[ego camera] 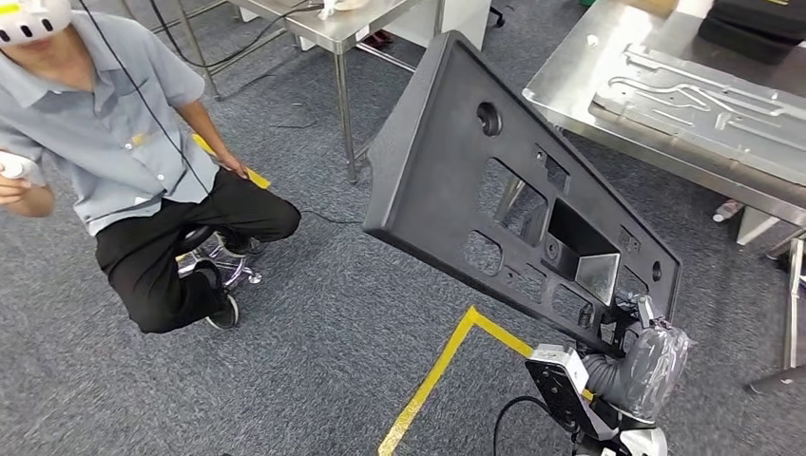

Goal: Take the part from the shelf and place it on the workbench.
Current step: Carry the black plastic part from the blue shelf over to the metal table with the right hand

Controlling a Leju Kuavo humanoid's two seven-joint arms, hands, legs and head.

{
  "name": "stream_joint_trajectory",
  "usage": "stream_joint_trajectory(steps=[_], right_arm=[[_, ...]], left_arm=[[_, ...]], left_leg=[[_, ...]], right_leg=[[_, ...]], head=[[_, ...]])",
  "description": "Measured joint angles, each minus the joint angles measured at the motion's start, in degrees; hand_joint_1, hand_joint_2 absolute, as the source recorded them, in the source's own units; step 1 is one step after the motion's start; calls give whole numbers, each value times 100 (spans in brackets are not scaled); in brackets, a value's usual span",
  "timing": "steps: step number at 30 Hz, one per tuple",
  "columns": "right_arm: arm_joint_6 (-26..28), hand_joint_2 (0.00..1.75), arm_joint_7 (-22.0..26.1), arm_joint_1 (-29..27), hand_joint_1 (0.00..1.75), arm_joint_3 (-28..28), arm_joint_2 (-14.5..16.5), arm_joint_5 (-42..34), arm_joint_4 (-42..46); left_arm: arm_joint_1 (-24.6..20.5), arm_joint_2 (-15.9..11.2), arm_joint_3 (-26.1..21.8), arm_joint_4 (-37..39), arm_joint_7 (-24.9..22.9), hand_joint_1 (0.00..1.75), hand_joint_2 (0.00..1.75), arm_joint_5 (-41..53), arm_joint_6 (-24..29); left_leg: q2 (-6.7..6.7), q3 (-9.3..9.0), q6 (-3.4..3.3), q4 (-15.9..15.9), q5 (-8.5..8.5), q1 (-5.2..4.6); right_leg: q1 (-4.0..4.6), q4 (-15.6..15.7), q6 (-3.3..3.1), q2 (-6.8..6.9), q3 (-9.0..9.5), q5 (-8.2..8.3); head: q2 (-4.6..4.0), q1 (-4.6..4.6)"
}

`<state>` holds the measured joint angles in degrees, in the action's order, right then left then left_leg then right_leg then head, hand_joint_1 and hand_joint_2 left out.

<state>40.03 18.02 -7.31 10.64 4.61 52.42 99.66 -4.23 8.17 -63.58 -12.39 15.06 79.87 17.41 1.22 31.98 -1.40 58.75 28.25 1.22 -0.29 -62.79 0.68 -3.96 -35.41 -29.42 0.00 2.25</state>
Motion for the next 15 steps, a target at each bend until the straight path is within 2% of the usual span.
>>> stream_joint_trajectory(steps=[1,3,4,5,6,7,9,10,11,12,13,14,15], right_arm=[[0,175,1,0,175,-1,0,1,3],[-1,175,-2,-2,175,-3,0,2,7],[-1,175,-4,-9,175,-4,0,2,7],[-1,175,-7,-15,175,-5,0,2,7],[-1,175,-9,-18,175,-5,0,2,7],[-1,175,-9,-18,175,-6,0,2,8],[-1,175,-9,-12,175,-6,0,2,10],[-1,175,-9,-10,175,-6,0,3,12],[-1,175,-10,-9,175,-8,-1,3,13],[-1,175,-11,-12,175,-10,-2,4,15],[-1,175,-13,-18,175,-12,-2,5,17],[0,175,-14,-22,175,-14,-3,7,20],[0,175,-14,-19,175,-15,-2,9,22]], left_arm=[[8,1,0,0,0,0,175,-1,2],[21,1,0,0,0,0,175,-2,3],[24,1,0,0,1,0,175,-3,2],[25,1,0,0,1,0,175,-3,2],[24,2,0,0,2,0,175,-4,1],[21,3,0,0,3,0,175,-4,1],[20,10,0,0,4,0,175,-4,-1],[16,14,0,0,4,0,175,-4,-2],[10,16,0,0,4,0,175,-5,-3],[2,19,0,0,8,0,175,-5,-5],[-7,19,0,0,14,0,175,-7,-8],[-12,18,0,0,25,0,175,-8,-12],[-10,17,0,0,39,0,175,-8,-16]], left_leg=[[-65,-8,-28,-10,-1,-5],[-195,-7,-59,-11,13,-20],[-261,-12,-64,-11,23,-24],[-325,-22,-64,-10,34,-27],[-388,-41,-57,-10,48,-28],[-443,-67,-46,-10,66,-30],[-540,-114,-6,-11,102,-43],[-584,-126,21,-12,115,-51],[-634,-134,48,-18,123,-59],[-689,-150,77,-29,128,-67],[-713,-166,104,-32,148,-65],[-652,-166,128,11,198,-64],[-537,-115,148,156,303,-61]], right_leg=[[0,-289,22,163,-139,-159],[-18,-999,60,316,-496,-459],[-29,-1209,71,334,-607,-497],[-36,-1222,74,346,-621,-430],[-39,-995,66,371,-509,-259],[-32,-606,43,433,-308,-43],[31,102,-29,656,56,205],[66,272,-60,725,133,230],[97,316,-82,744,139,206],[106,336,-103,684,130,217],[80,370,-124,629,147,233],[54,413,-150,571,174,251],[24,457,-179,518,203,272]], head=[[0,11],[0,19],[0,19],[0,19],[0,20],[0,20],[0,19],[0,17],[0,16],[0,16],[0,14],[0,14],[0,9]])
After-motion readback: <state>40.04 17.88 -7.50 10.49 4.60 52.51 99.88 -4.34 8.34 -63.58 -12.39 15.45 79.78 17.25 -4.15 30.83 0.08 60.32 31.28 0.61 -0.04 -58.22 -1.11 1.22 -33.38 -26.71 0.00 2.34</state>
